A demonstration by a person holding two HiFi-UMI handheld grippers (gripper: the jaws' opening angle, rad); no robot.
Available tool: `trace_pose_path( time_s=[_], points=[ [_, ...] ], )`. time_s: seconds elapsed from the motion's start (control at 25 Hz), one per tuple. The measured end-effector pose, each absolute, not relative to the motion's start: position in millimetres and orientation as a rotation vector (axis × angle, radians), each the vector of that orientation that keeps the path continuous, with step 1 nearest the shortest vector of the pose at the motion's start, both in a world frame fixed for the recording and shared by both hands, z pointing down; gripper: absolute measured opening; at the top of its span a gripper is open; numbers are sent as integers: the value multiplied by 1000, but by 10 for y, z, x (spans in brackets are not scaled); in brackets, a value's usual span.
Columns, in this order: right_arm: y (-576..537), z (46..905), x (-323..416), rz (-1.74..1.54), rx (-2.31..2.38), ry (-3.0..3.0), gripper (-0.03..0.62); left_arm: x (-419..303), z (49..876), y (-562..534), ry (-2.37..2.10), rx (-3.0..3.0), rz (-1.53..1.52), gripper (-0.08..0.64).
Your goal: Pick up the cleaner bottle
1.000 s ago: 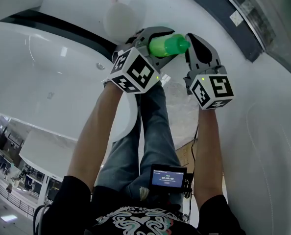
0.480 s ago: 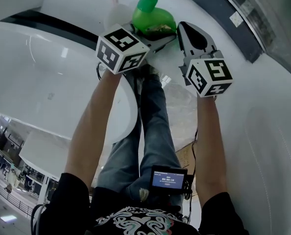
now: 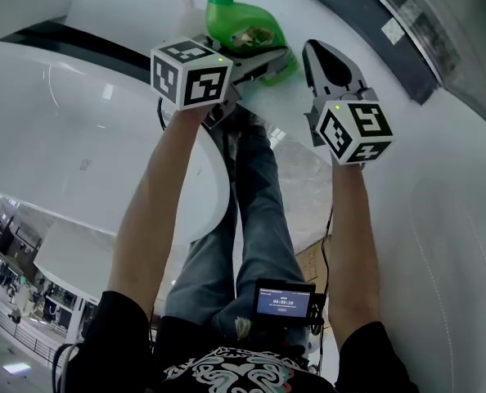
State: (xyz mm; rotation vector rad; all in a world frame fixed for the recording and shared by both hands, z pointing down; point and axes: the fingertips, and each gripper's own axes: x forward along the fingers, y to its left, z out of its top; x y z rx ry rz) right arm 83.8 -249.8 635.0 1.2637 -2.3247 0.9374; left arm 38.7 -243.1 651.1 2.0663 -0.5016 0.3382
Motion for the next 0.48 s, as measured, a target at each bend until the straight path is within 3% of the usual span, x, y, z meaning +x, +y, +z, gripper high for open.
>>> trace_pose_path(
  time_s=[0.48],
  points=[
    [-2279, 6510, 1321, 1088, 1438, -2209, 28, 425, 6494, -2342, -396, 1834, 112, 199]
  ],
)
